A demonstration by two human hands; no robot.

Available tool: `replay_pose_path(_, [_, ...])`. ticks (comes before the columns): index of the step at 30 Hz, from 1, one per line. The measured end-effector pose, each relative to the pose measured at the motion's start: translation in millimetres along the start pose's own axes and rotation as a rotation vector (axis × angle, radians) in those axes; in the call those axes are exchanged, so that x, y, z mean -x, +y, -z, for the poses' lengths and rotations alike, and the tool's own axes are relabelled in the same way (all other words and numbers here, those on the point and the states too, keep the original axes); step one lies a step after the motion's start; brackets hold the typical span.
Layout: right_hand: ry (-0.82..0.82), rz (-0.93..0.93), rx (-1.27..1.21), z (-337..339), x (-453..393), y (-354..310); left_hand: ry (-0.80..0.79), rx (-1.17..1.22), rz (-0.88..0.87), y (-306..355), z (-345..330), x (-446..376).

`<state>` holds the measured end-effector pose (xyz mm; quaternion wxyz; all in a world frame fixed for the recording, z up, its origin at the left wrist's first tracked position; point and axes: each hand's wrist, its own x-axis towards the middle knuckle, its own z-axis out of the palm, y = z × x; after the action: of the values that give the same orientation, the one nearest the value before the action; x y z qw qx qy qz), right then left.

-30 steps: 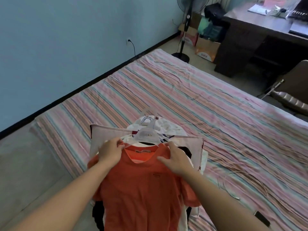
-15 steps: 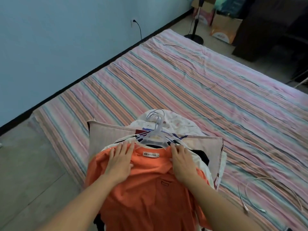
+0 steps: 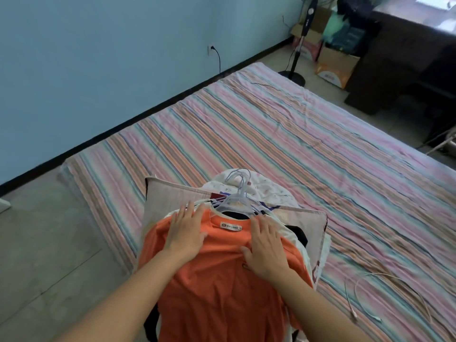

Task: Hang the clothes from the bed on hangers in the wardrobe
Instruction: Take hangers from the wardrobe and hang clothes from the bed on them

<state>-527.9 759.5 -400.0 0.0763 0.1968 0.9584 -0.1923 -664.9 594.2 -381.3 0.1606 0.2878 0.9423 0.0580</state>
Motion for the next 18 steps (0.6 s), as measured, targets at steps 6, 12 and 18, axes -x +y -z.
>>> replay_pose_path(6, [-0.038, 0.189, 0.001, 36, 47, -63, 0.119, 0.085, -0.072, -27, 52, 71])
replay_pose_path(12, [-0.074, 0.287, 0.024, 82, 87, -145, 0.092, 0.083, 0.017, -70, 116, 161])
replay_pose_path(18, [-0.083, 0.443, 0.072, 136, 144, -242, 0.105, 0.097, 0.133, -107, 188, 270])
